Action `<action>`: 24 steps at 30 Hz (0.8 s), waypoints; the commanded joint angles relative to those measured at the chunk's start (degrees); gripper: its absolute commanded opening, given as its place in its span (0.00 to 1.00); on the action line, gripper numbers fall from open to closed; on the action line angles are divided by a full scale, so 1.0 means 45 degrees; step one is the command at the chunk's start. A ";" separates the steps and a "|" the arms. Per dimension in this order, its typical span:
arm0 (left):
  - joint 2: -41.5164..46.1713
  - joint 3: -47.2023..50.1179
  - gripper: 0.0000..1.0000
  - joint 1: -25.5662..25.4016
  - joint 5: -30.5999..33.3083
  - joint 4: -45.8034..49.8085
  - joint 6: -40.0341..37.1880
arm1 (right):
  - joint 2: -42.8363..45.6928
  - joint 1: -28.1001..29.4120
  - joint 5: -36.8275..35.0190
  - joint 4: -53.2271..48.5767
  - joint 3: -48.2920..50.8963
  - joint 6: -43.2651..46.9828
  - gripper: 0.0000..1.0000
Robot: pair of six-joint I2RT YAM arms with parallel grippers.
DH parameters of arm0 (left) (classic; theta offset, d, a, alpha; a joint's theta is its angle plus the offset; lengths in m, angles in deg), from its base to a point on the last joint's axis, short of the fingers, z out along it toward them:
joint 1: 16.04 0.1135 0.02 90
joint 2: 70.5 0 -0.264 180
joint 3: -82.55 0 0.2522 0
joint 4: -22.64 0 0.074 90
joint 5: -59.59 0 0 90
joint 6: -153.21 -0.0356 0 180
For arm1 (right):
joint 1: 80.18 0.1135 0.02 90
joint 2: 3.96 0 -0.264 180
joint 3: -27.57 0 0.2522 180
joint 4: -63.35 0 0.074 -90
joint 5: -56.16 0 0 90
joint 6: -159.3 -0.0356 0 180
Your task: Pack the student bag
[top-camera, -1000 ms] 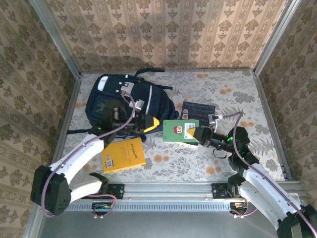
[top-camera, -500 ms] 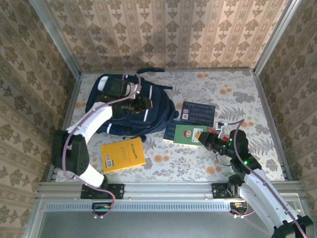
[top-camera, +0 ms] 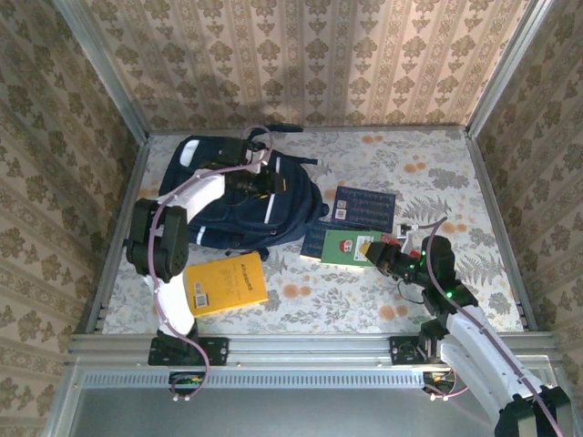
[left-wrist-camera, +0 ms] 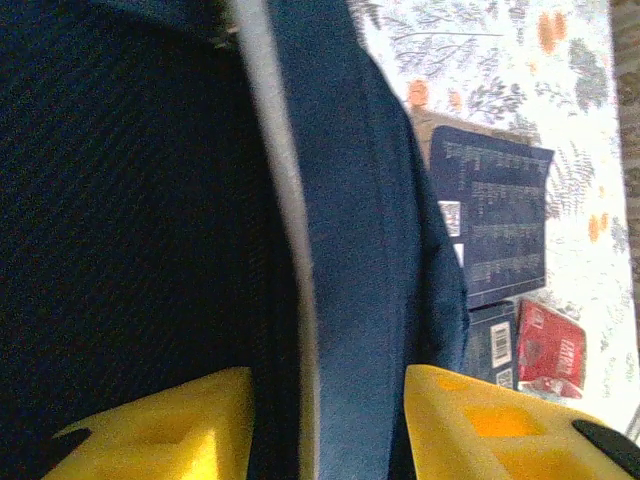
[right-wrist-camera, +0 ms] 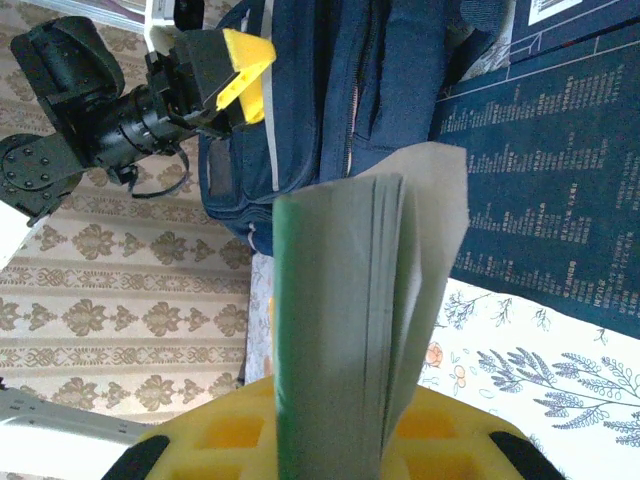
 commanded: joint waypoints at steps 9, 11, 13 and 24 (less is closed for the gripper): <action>-0.1800 -0.1885 0.24 -0.0605 0.0388 0.0993 -0.0329 | -0.0766 -0.0161 0.0616 0.1909 0.0211 0.0002 0.00; -0.2113 -0.2334 0.23 -0.0666 0.1216 0.1805 -0.0608 | -0.0738 -0.0171 0.0636 0.1896 0.0150 -0.0037 0.00; -0.2312 -0.2659 0.17 -0.0759 0.1758 0.2337 -0.0748 | -0.0637 -0.0179 0.0618 0.1785 0.0125 -0.0042 0.00; 0.0253 -0.3708 0.00 -0.1063 0.1461 0.4151 -0.1763 | 0.0629 -0.0219 -0.1096 -0.2783 -0.1584 0.2381 0.00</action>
